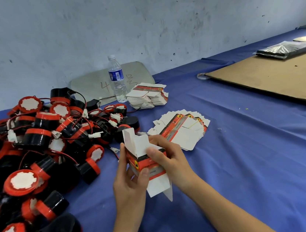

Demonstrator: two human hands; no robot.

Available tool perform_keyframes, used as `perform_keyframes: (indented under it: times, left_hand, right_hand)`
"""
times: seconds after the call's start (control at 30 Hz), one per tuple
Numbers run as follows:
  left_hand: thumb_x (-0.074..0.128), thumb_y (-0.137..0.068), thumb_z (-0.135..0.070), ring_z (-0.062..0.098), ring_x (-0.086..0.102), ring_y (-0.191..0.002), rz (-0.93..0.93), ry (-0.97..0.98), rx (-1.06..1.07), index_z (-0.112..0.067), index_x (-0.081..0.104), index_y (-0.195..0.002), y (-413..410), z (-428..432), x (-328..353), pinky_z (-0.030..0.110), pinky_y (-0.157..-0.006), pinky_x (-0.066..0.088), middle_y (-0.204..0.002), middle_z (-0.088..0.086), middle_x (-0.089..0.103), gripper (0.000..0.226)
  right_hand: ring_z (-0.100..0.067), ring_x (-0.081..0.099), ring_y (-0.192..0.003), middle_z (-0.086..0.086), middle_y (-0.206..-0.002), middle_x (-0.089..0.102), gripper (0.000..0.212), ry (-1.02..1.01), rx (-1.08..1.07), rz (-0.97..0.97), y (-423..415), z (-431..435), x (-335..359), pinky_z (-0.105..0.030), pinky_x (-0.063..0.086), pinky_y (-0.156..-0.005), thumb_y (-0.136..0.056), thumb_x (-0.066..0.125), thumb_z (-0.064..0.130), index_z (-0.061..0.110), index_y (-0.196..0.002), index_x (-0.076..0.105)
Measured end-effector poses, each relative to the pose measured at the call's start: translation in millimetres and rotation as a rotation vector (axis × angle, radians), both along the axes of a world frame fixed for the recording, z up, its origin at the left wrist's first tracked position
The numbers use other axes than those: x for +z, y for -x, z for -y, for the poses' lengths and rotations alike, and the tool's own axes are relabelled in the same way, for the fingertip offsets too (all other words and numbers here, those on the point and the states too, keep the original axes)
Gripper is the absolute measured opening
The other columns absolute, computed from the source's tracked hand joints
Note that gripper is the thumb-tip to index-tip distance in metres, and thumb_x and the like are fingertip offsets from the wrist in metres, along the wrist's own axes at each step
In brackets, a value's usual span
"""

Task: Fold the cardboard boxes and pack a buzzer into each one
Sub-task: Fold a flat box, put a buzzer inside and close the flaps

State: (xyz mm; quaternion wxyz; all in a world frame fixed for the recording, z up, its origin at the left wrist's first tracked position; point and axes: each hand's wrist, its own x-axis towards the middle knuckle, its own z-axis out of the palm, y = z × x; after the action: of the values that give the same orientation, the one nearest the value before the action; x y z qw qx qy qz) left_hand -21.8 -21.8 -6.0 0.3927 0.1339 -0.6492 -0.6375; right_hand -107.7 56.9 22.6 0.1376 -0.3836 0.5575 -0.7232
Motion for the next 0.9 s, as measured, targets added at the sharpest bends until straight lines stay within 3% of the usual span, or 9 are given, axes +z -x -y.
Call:
perform_keyframes:
  times: [0.1, 0.17, 0.27, 0.37, 0.47, 0.6, 0.7, 0.8, 0.9]
  left_hand:
    - [0.068, -0.063, -0.039, 0.010, 0.059, -0.118, 0.023, 0.092, -0.028, -0.041, 0.035, -0.137, -4, 0, 1, 0.031, -0.092, 0.054, -0.137, -0.004, 0.055, 0.081]
    - [0.066, -0.066, -0.043, 0.016, 0.054, -0.126, 0.045, 0.183, -0.008, -0.041, 0.032, -0.140, -7, 1, 0, 0.042, -0.099, 0.050, -0.143, -0.002, 0.050, 0.082]
    - [0.065, -0.069, -0.038, 0.008, 0.050, -0.129, 0.043, 0.338, 0.027, -0.038, 0.029, -0.144, -10, 1, 2, 0.030, -0.099, 0.049, -0.142, -0.021, 0.045, 0.083]
    - [0.065, -0.072, -0.038, 0.001, 0.049, -0.127, 0.019, 0.447, 0.048, -0.036, 0.027, -0.146, -10, 2, 3, 0.016, -0.093, 0.048, -0.140, -0.031, 0.042, 0.084]
    - [0.064, -0.073, -0.037, 0.001, 0.048, -0.127, 0.001, 0.486, 0.068, -0.037, 0.027, -0.147, -9, 3, 3, 0.013, -0.092, 0.046, -0.138, -0.031, 0.042, 0.083]
    - [0.059, -0.074, -0.037, 0.011, 0.050, -0.124, 0.009, 0.550, 0.104, -0.053, 0.032, -0.142, -8, 3, 1, 0.017, -0.092, 0.048, -0.136, -0.024, 0.043, 0.075]
    - [0.057, -0.073, -0.037, 0.007, 0.050, -0.121, 0.024, 0.597, 0.117, -0.059, 0.037, -0.136, -8, 4, 0, 0.018, -0.090, 0.049, -0.135, -0.027, 0.038, 0.069]
    - [0.057, -0.074, -0.036, 0.002, 0.050, -0.115, 0.028, 0.661, 0.123, -0.054, 0.046, -0.125, -7, 5, -1, 0.016, -0.085, 0.050, -0.130, -0.012, 0.041, 0.055]
    - [0.058, -0.071, -0.039, 0.005, 0.051, -0.112, 0.036, 0.635, 0.130, -0.042, 0.054, -0.112, -7, 6, -2, 0.029, -0.081, 0.054, -0.124, -0.006, 0.043, 0.041]
  right_hand:
    - [-0.014, 0.058, -0.110, 0.006, -0.120, 0.063, 0.018, 0.031, 0.003, -0.017, 0, -2, 3, -0.027, 0.046, -0.088, -0.075, 0.062, 0.043, 0.030, -0.061, 0.060]
    - [-0.009, 0.057, -0.115, 0.008, -0.136, 0.053, 0.013, 0.057, 0.051, 0.021, 1, -5, 4, -0.024, 0.046, -0.088, -0.074, 0.061, 0.038, 0.026, -0.072, 0.065]
    - [-0.005, 0.060, -0.107, 0.019, -0.139, 0.048, 0.047, 0.036, 0.123, 0.025, 4, -7, 4, -0.020, 0.049, -0.083, -0.076, 0.055, 0.021, 0.033, -0.122, 0.060]
    - [-0.007, 0.061, -0.101, 0.015, -0.121, 0.059, 0.065, 0.004, 0.182, 0.044, 7, -10, 5, -0.021, 0.050, -0.082, -0.076, 0.049, 0.010, 0.048, -0.129, 0.053]
    - [-0.012, 0.058, -0.105, 0.007, -0.110, 0.062, 0.042, -0.019, 0.124, -0.018, 5, -9, 8, -0.024, 0.045, -0.088, -0.077, 0.051, 0.008, 0.032, -0.104, 0.071]
    - [-0.008, 0.056, -0.099, 0.017, -0.094, 0.065, 0.022, -0.024, 0.096, -0.028, 2, -6, 8, -0.032, 0.037, -0.098, -0.079, 0.054, 0.009, 0.021, -0.069, 0.069]
    - [-0.008, 0.056, -0.094, 0.016, -0.090, 0.064, 0.019, -0.022, 0.097, -0.024, 3, -7, 6, -0.025, 0.042, -0.088, -0.082, 0.052, 0.011, 0.014, -0.071, 0.068]
    - [-0.006, 0.055, -0.081, 0.009, -0.084, 0.060, 0.016, 0.040, 0.050, 0.026, 1, -5, 3, -0.015, 0.044, -0.072, -0.089, 0.044, 0.017, 0.019, -0.083, 0.059]
    - [-0.012, 0.057, -0.087, 0.007, -0.092, 0.063, 0.019, 0.093, -0.005, 0.072, -1, -1, -2, -0.020, 0.047, -0.078, -0.097, 0.036, 0.033, 0.021, -0.098, 0.051]
